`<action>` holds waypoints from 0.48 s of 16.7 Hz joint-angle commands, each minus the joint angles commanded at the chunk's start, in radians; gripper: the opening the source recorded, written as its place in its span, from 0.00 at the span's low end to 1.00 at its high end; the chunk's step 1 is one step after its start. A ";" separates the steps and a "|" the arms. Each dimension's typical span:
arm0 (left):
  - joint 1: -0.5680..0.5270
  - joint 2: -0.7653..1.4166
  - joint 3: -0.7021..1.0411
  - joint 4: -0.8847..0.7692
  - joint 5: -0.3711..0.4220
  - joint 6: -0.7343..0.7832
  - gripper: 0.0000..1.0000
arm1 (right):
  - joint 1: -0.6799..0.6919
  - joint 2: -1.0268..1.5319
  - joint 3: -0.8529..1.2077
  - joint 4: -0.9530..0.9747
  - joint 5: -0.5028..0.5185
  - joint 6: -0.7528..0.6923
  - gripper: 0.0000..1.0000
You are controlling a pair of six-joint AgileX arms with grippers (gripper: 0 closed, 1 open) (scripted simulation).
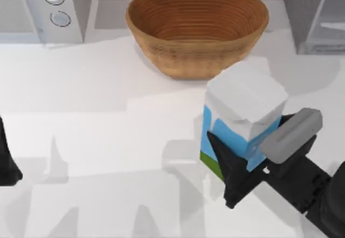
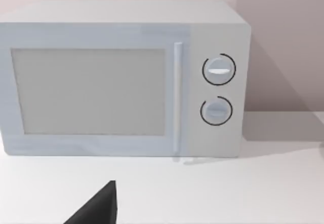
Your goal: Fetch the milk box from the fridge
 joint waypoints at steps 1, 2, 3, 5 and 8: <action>0.000 0.000 0.000 0.000 0.000 0.000 1.00 | 0.024 0.045 0.008 0.042 0.004 -0.002 0.00; 0.000 0.000 0.000 0.000 0.000 0.000 1.00 | 0.043 0.081 0.015 0.076 0.007 -0.003 0.00; 0.000 0.000 0.000 0.000 0.000 0.000 1.00 | 0.057 0.107 0.020 0.101 0.009 -0.005 0.00; 0.000 0.000 0.000 0.000 0.000 0.000 1.00 | 0.070 0.129 0.024 0.122 0.011 -0.006 0.00; 0.000 0.000 0.000 0.000 0.000 0.000 1.00 | 0.070 0.129 0.024 0.122 0.011 -0.006 0.00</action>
